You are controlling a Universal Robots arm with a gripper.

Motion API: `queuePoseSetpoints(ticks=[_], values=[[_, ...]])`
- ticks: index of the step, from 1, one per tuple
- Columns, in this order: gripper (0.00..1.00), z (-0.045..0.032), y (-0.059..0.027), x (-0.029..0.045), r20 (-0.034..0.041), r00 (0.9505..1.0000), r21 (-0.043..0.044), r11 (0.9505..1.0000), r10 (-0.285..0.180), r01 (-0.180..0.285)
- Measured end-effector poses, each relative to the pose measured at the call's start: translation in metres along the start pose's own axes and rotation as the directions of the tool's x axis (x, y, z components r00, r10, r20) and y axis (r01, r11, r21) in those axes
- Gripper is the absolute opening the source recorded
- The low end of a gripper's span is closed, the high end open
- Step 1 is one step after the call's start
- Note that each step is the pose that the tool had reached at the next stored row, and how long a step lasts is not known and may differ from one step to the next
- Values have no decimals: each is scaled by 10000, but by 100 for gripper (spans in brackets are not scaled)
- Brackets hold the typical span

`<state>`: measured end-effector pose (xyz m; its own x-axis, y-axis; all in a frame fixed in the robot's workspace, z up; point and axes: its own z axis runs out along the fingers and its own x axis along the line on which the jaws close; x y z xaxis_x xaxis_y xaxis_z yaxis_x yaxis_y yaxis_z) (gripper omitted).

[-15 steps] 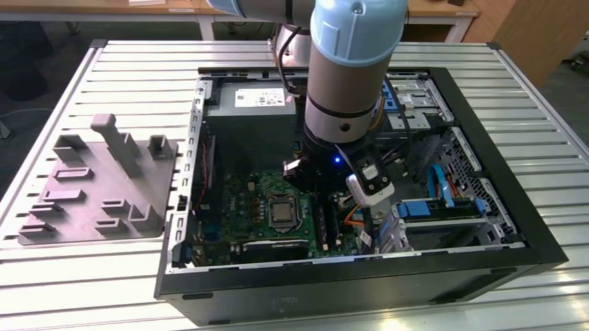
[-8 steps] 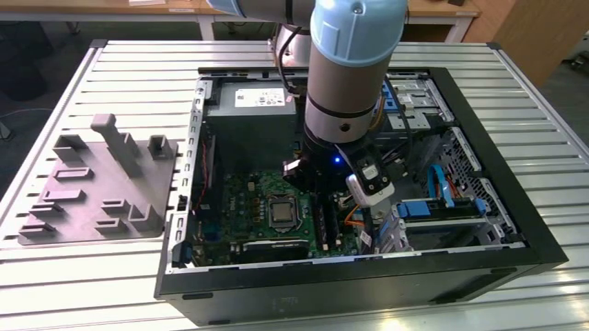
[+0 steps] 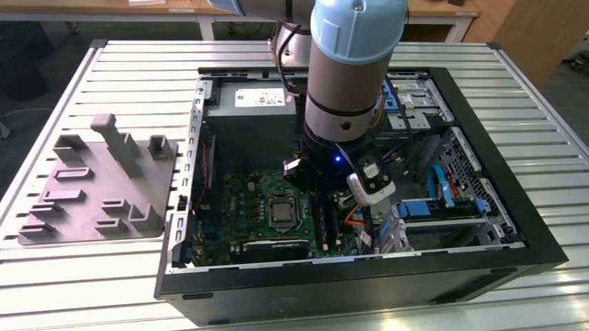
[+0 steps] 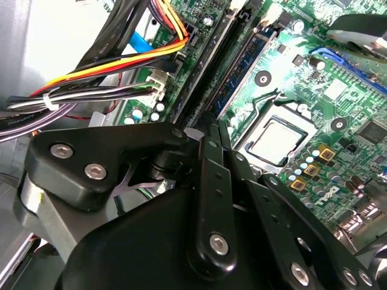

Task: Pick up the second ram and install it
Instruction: 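Insert the second ram into the second slot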

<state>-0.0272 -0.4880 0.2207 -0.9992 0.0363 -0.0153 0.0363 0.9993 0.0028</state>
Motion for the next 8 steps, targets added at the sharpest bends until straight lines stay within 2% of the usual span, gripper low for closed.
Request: queuePoseSetpoints(ticks=[8], values=[[11, 3, -4, 0, -2, 9996, -2, 9996, -269, 269]])
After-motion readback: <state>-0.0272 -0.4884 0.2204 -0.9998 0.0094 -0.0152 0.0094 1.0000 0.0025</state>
